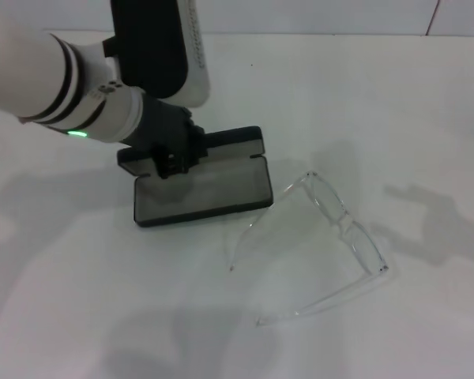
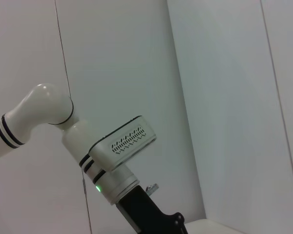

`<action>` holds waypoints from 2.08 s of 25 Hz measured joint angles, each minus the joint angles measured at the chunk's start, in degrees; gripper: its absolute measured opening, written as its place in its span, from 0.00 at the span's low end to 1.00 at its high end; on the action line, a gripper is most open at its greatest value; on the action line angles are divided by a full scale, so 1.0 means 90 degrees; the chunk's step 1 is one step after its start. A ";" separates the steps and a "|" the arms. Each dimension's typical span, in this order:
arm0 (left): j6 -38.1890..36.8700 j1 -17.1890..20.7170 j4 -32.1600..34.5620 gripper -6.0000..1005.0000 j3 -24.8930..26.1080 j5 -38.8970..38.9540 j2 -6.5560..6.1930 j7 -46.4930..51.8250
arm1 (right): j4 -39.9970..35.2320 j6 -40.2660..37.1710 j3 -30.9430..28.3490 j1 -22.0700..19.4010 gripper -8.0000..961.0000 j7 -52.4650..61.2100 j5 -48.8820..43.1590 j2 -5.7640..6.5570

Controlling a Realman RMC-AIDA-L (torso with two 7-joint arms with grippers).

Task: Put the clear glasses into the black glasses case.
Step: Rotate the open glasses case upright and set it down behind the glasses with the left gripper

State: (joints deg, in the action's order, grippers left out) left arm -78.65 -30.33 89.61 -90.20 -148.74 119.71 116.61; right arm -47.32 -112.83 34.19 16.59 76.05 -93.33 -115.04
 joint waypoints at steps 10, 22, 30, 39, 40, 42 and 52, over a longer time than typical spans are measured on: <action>0.0500 -0.0148 -0.0206 0.21 -0.0268 0.0349 0.0000 -0.0565 | 0.0199 -0.0035 -0.0008 0.0019 0.72 -0.0071 0.0022 -0.0017; 0.0580 -0.0313 -0.0408 0.21 0.0038 0.0610 -0.0009 -0.0526 | 0.0386 -0.0088 -0.0010 -0.0026 0.72 -0.0102 0.0068 -0.0005; 0.0594 -0.0313 -0.0396 0.21 0.0208 0.0341 -0.0005 -0.0530 | 0.0396 -0.0090 -0.0011 0.0027 0.72 -0.0102 0.0068 -0.0001; 0.0668 -0.0334 -0.0498 0.21 0.0018 -0.0294 0.0000 -0.0494 | 0.0402 -0.0068 -0.0011 0.0053 0.72 -0.0100 0.0068 -0.0016; 0.0673 -0.0350 -0.0526 0.21 -0.0023 -0.0318 0.0000 -0.0475 | 0.0403 -0.0067 -0.0011 0.0054 0.72 -0.0100 0.0068 -0.0017; 0.0683 -0.0376 -0.0578 0.21 -0.0122 -0.0350 0.0005 -0.0433 | 0.0405 -0.0064 -0.0010 0.0060 0.72 -0.0100 0.0068 -0.0019; 0.0692 -0.0600 -0.0975 0.21 -0.0346 -0.0332 0.0010 -0.0278 | 0.0414 -0.0054 -0.0010 0.0071 0.72 -0.0100 0.0068 -0.0020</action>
State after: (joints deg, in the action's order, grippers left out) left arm -72.42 -35.72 80.83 -93.32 -151.72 119.80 114.11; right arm -43.60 -113.32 34.10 17.23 75.15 -92.72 -115.22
